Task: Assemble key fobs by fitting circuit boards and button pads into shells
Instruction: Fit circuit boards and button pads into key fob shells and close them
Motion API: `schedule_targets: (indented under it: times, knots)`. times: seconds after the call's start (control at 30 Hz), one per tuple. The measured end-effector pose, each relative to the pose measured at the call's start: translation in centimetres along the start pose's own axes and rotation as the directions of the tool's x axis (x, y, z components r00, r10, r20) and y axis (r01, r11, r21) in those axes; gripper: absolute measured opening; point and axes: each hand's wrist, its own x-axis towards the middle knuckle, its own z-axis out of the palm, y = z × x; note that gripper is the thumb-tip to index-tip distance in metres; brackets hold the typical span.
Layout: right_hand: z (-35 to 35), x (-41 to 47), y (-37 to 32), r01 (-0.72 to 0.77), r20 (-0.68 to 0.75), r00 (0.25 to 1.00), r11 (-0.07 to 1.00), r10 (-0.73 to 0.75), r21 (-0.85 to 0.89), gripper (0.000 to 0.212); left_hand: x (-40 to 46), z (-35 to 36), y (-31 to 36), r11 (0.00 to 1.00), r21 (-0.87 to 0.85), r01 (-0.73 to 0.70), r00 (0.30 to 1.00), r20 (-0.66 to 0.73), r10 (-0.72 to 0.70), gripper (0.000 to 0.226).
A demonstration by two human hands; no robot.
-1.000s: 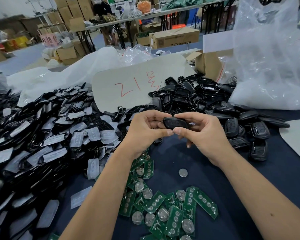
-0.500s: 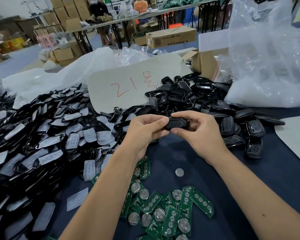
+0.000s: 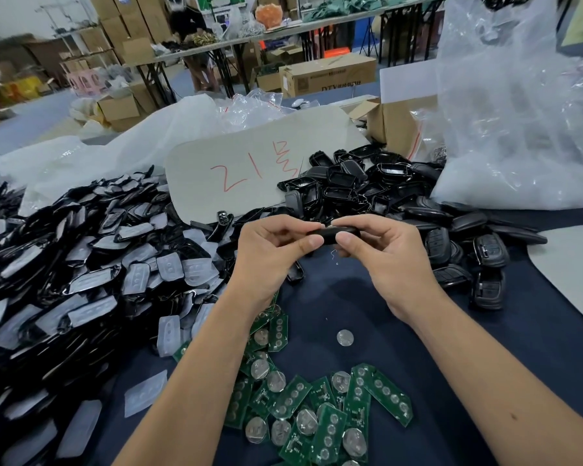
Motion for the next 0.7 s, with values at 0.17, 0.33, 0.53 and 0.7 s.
schedule_targets:
  times: [0.17, 0.33, 0.53, 0.7]
  knots:
    - [-0.2, 0.0, -0.2, 0.098, 0.003, 0.995, 0.967, -0.1, -0.235, 0.023, 0.2, -0.4, 0.3, 0.991, 0.132, -0.037, 0.999, 0.038, 0.032, 0.018]
    - [0.4, -0.3, -0.3, 0.242, 0.11, 0.97, 0.85, -0.216, -0.468, 0.023, 0.3, -0.4, 0.2, 0.879, 0.447, -0.166, 0.985, 0.118, 0.126, 0.027]
    - [0.0, -0.2, -0.8, 0.257, 0.133, 0.966, 0.779, -0.221, -0.573, 0.023, 0.1, 0.3, -0.4, 0.78, 0.563, -0.274, 0.962, 0.161, 0.222, 0.047]
    - [0.2, -0.2, -0.9, 0.269, 0.136, 0.962, 0.745, -0.236, -0.611, 0.021, 0.1, 0.4, -0.5, 0.773, 0.58, -0.255, 0.967, 0.151, 0.206, 0.053]
